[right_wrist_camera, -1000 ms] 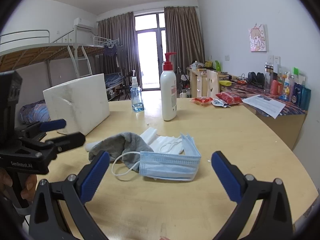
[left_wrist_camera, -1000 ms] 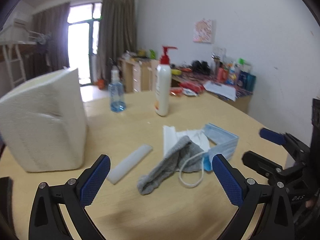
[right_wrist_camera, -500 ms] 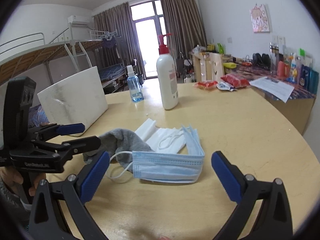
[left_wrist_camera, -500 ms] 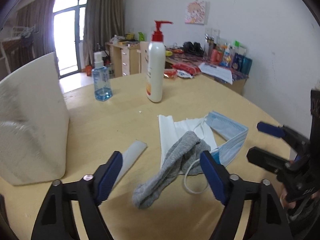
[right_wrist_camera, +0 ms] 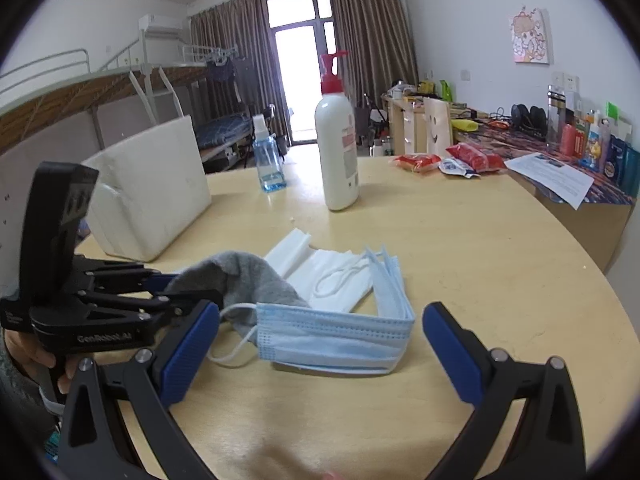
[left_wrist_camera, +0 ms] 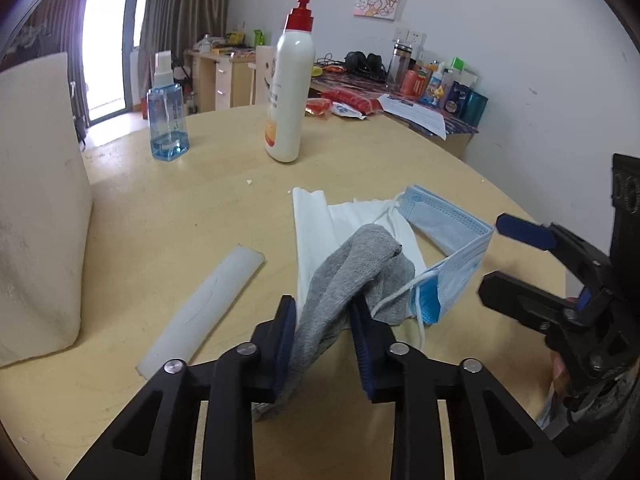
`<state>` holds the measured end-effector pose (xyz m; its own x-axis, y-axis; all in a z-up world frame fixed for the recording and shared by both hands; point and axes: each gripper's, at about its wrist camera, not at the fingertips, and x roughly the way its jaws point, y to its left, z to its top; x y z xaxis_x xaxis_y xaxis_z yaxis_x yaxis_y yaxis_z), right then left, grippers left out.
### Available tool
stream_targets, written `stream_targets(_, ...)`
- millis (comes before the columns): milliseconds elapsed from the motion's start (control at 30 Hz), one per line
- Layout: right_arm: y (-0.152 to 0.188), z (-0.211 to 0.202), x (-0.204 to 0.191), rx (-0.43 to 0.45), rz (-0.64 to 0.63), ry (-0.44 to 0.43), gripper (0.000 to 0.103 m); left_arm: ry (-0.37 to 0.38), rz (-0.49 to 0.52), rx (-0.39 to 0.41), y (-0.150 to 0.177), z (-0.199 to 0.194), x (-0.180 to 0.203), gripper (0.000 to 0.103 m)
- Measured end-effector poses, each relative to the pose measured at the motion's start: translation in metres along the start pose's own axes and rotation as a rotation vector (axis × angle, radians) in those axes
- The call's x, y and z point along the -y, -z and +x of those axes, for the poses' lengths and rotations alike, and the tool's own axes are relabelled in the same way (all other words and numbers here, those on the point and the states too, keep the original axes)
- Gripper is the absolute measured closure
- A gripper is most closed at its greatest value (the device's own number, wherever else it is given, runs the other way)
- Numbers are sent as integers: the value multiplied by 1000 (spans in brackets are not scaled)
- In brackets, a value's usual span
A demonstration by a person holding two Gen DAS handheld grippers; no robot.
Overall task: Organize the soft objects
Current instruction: 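Reach for and grasp the grey sock with the left tool, then grasp the blue surgical mask with the right tool while the left tool holds the sock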
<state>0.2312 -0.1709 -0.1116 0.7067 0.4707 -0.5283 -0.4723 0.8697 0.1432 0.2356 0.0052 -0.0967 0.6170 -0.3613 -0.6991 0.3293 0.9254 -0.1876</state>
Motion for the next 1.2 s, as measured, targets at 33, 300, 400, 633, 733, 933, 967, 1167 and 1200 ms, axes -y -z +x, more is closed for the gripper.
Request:
stream_targets(33, 0, 2, 0, -12, -3, 1, 0, 4, -3, 0, 0, 0, 0, 84)
stream_targets(300, -3, 18, 8, -86, 5, -12, 0, -4, 15, 12, 3, -2, 1, 88)
stream_targets(400, 0, 18, 10, -99, 12, -25, 0, -4, 14, 17, 3, -3, 0, 88)
stream_targets(633, 3, 17, 14, -126, 40, -37, 38, -9, 7, 16, 3, -4, 0, 88)
stream_targets(733, 4, 16, 15, -133, 40, -17, 59, -6, 2, 23, 3, -5, 0, 88)
stream_targets(933, 11, 15, 11, -156, 11, -4, 83, -11, -1, 27, 2, -5, 0, 88)
stream_targets(967, 11, 14, 10, -152, 9, -9, 85, -11, -2, 28, 3, -6, 0, 88)
stream_targets(1167, 13, 3, 10, -124, 30, -30, 88, -4, -8, 47, 3, -10, 0, 88)
stream_targets(1200, 13, -1, 11, -110, 38, -32, 89, -3, -7, 51, 3, -11, 0, 88)
